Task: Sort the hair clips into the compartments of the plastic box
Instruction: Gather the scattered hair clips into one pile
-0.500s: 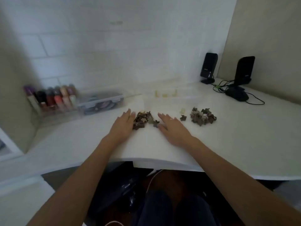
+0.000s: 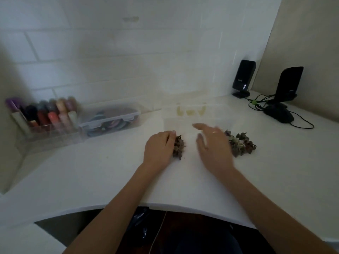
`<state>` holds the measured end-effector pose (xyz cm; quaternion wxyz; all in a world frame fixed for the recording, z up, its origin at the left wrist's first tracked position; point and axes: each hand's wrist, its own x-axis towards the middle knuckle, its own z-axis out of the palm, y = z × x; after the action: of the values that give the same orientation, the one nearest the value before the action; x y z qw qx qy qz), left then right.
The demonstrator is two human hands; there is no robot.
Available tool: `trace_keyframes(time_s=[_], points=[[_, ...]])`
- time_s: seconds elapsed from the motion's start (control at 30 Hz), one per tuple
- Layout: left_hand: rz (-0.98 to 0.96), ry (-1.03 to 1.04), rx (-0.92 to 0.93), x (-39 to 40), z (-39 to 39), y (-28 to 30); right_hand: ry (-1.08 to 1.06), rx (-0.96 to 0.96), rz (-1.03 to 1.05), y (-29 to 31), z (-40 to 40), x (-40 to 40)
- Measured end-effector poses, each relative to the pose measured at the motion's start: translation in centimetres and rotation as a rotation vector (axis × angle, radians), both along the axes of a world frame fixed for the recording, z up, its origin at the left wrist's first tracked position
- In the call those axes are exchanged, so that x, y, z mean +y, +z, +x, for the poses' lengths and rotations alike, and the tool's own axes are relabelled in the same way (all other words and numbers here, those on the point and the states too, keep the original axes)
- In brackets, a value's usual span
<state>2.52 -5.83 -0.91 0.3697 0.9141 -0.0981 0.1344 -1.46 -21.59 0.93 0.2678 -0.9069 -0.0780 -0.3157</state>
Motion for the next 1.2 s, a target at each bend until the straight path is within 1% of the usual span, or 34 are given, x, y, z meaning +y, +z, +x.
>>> trace_keyframes(time_s=[0.07, 0.17, 0.2, 0.27, 0.3, 0.33, 0.4, 0.47, 0.53, 0.6, 0.63, 0.67, 0.73, 0.77, 0.83, 0.87, 0.93, 0.97, 1.1, 1.2], points=[[0.084, -0.022, -0.023, -0.8, 0.1, -0.1, -0.172, -0.044, 0.006, 0.8, 0.0, -3.5], [0.082, -0.095, 0.0, -3.0, 0.6, -0.4, -0.393, 0.022, 0.058, 0.3, 0.7, -8.1], [0.077, -0.113, 0.004, -3.9, 0.7, -0.4, -0.424, 0.07, 0.114, -0.2, 0.9, -9.2], [0.04, -0.144, 0.015, -5.8, 0.3, -0.1, -0.431, 0.202, 0.31, -0.8, 1.7, -10.4], [-0.002, -0.171, 0.032, -6.9, 0.0, 0.3, -0.424, 0.263, 0.391, -0.9, 2.1, -10.6], [-0.039, -0.198, 0.06, -8.0, -0.3, 0.7, -0.409, 0.317, 0.413, -1.0, 2.3, -10.6], [-0.118, -0.205, 0.144, -10.2, -0.8, 1.4, -0.347, 0.384, 0.339, -0.9, 2.3, -10.3], [-0.19, -0.186, 0.215, -11.8, -1.0, 1.7, -0.245, 0.412, 0.257, -0.5, 1.8, -9.8], [-0.219, -0.187, 0.269, -12.8, -0.6, 1.4, -0.156, 0.427, 0.257, -0.4, 1.3, -9.6], [-0.273, -0.181, 0.299, -13.1, -0.1, 1.1, -0.074, 0.413, 0.409, -0.4, 1.3, -9.5], [-0.34, -0.178, 0.301, -13.1, -0.2, 1.1, -0.055, 0.384, 0.484, -0.3, 1.3, -9.4], [-0.427, -0.171, 0.297, -13.0, -0.3, 1.1, -0.069, 0.331, 0.522, -0.4, 1.4, -9.4], [-0.591, -0.116, 0.257, -12.7, -0.9, 1.0, -0.137, 0.215, 0.525, -0.4, 1.8, -9.8], [-0.634, -0.067, 0.218, -12.6, -1.3, 1.0, -0.149, 0.199, 0.525, -0.3, 2.0, -10.0], [-0.63, 0.005, 0.149, -12.5, -2.3, 0.8, -0.112, 0.272, 0.475, -0.2, 2.7, -10.4], [-0.611, 0.012, 0.135, -12.7, -2.7, 0.7, -0.091, 0.334, 0.407, -0.2, 3.1, -10.4], [-0.585, 0.005, 0.144, -13.2, -3.4, 0.4, -0.07, 0.417, 0.276, -0.4, 3.7, -10.4], [-0.585, 0.004, 0.159, -13.4, -3.6, 0.4, -0.055, 0.432, 0.26, -0.5, 3.7, -10.4], [-0.582, 0.009, 0.175, -13.6, -3.6, 0.5, 0.049, 0.456, 0.363, -0.1, 2.6, -10.8], [-0.563, 0.005, 0.18, -13.7, -3.6, 0.6, 0.114, 0.485, 0.391, 0.1, 1.4, -10.7]])
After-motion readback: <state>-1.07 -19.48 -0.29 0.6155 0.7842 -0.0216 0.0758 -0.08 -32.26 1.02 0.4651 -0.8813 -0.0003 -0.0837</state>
